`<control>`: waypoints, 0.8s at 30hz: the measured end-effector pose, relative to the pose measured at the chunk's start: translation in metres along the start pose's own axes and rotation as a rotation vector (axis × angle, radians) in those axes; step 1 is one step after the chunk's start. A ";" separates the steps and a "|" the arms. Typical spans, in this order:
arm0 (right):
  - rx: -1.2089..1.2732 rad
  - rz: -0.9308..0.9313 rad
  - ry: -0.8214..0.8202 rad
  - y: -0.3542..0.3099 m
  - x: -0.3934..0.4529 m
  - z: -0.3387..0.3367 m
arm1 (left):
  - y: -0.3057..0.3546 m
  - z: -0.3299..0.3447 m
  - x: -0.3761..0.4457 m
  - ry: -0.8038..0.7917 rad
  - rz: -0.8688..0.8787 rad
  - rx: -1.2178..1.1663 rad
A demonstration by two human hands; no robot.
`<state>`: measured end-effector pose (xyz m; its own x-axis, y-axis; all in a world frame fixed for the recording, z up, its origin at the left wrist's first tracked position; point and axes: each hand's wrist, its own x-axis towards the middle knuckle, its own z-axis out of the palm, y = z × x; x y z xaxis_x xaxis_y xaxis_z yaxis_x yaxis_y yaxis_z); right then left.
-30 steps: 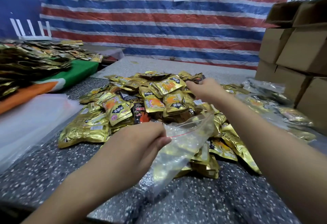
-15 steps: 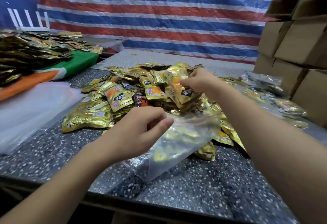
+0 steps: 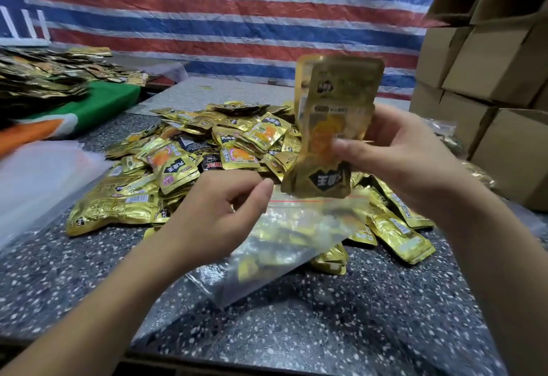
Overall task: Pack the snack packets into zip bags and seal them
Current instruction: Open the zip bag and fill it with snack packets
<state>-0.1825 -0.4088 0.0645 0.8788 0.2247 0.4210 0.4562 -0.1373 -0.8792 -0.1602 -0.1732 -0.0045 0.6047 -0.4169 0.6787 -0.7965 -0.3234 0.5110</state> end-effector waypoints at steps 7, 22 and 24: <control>0.023 -0.060 0.017 0.011 -0.001 0.001 | 0.000 0.000 0.000 -0.015 0.022 0.027; -0.462 0.093 -0.405 0.005 -0.015 -0.007 | 0.002 -0.007 0.000 -0.008 -0.067 -0.045; -0.527 0.107 -0.418 0.003 -0.013 -0.007 | 0.001 -0.008 -0.001 -0.030 -0.094 -0.082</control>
<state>-0.1918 -0.4194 0.0576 0.8433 0.5231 0.1232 0.4702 -0.6072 -0.6405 -0.1618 -0.1664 0.0001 0.6753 -0.4134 0.6108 -0.7336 -0.2919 0.6136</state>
